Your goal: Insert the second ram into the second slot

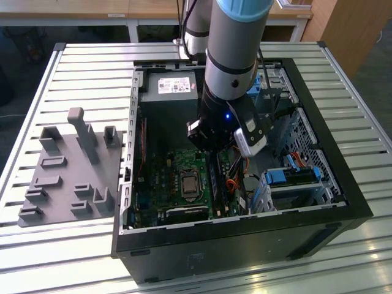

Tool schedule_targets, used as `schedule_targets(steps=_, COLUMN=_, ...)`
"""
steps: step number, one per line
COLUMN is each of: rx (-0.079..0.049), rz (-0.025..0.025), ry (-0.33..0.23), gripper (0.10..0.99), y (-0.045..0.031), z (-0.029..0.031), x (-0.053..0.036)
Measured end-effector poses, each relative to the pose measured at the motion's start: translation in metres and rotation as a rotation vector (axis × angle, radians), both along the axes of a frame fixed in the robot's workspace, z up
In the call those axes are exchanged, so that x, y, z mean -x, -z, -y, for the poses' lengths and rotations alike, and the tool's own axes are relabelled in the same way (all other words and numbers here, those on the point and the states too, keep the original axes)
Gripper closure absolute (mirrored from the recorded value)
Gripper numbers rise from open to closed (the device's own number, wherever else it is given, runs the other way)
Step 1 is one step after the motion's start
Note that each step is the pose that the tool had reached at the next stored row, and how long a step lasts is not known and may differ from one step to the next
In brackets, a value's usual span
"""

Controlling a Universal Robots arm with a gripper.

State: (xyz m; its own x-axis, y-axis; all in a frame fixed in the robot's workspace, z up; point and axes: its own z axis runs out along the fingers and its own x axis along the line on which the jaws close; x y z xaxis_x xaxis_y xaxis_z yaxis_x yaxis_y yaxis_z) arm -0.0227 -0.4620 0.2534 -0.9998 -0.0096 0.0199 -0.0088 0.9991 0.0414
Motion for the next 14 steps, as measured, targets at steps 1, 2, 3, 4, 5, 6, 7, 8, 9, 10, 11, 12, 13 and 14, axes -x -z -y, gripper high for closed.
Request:
schedule_targets(steps=1, rx=0.0, rz=0.0, ry=0.0, gripper=0.957, y=0.0018, z=0.0, x=-0.0002)
schedule_targets(steps=2, rx=0.0, rz=-0.0001, ry=0.001, gripper=0.957, y=0.0035, z=0.0, x=-0.0002)
schedule_targets(steps=3, rx=0.0, rz=-0.0001, ry=0.002, gripper=0.957, y=0.0053, z=0.0, x=-0.0002)
schedule_targets(steps=4, rx=0.0, rz=-0.0001, ry=0.003, gripper=0.957, y=0.0071, z=0.0, x=-0.0002)
schedule_targets(steps=5, rx=0.0, rz=-0.0001, ry=0.004, gripper=0.957, y=0.009, z=0.0, x=-0.0002)
schedule_targets(steps=6, rx=0.0, rz=-0.0001, ry=0.004, gripper=0.957, y=0.0106, z=0.0, x=-0.0002)
schedule_targets(steps=7, rx=0.0, rz=-0.0005, ry=0.005, gripper=0.957, y=0.0121, z=0.0002, x=-0.0002)
schedule_targets(steps=8, rx=0.0, rz=-0.0009, ry=0.005, gripper=0.957, y=0.0132, z=0.0005, x=-0.0002)
schedule_targets(steps=9, rx=0.0, rz=-0.0011, ry=0.005, gripper=0.957, y=0.0138, z=0.0008, x=-0.0002)
schedule_targets(steps=10, rx=0.0, rz=-0.0013, ry=0.006, gripper=0.957, y=0.0142, z=0.0012, x=-0.0002)
schedule_targets(steps=11, rx=0.0, rz=-0.0014, ry=0.006, gripper=0.957, y=0.0144, z=0.0016, x=-0.0002)
schedule_targets(steps=12, rx=0.0, rz=-0.0016, ry=0.006, gripper=0.957, y=0.0144, z=0.0018, x=-0.0002)
schedule_targets(steps=13, rx=0.0, rz=-0.0018, ry=0.006, gripper=0.957, y=0.0144, z=0.0018, x=-0.0002)
schedule_targets(steps=14, rx=0.0, rz=-0.0019, ry=0.006, gripper=0.957, y=0.0145, z=0.0018, x=-0.0002)
